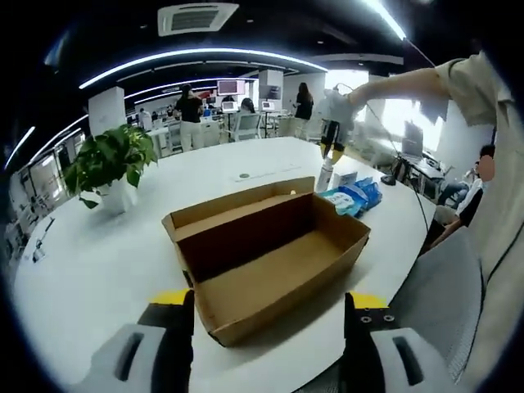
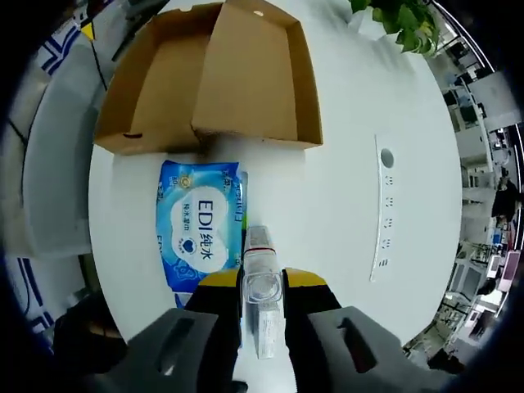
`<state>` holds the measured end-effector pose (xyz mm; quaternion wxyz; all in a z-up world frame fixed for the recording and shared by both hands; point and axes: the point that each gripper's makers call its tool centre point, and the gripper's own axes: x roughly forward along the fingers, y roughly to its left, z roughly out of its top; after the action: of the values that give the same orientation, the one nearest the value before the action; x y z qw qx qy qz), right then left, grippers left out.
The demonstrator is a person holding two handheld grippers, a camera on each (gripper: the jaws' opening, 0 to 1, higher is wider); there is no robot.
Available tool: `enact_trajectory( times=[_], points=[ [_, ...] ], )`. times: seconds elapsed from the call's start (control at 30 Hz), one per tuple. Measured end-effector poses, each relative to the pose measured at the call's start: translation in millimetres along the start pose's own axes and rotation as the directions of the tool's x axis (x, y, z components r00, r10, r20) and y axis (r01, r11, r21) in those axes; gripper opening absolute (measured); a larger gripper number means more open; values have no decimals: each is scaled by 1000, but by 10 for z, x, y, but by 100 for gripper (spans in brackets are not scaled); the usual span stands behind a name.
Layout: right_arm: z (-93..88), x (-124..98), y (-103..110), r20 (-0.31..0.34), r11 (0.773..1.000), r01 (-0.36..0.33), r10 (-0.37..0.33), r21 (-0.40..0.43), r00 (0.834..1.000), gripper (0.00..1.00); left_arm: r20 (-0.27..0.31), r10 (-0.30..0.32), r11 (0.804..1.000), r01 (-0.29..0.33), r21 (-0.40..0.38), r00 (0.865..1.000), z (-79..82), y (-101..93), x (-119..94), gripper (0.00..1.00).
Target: Operate the shoe box by opening the lid, removing the specified soft item, and placing it in the target area until the item is outside and the box remains undamaged.
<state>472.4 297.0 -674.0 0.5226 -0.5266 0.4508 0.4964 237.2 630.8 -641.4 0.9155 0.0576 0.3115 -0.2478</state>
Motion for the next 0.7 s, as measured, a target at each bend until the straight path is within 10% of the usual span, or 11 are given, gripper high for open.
enact_trajectory(
  times=[0.47,0.7],
  points=[
    [46,125,8,-45,999,-41,42,19,998,16,-130,115,974,-137,-180,985,-289,434,159,44],
    [36,144,-5,-63,999,-48,49,22,997,16,-192,151,923,-207,-324,970,-372,579,279,32]
  ],
)
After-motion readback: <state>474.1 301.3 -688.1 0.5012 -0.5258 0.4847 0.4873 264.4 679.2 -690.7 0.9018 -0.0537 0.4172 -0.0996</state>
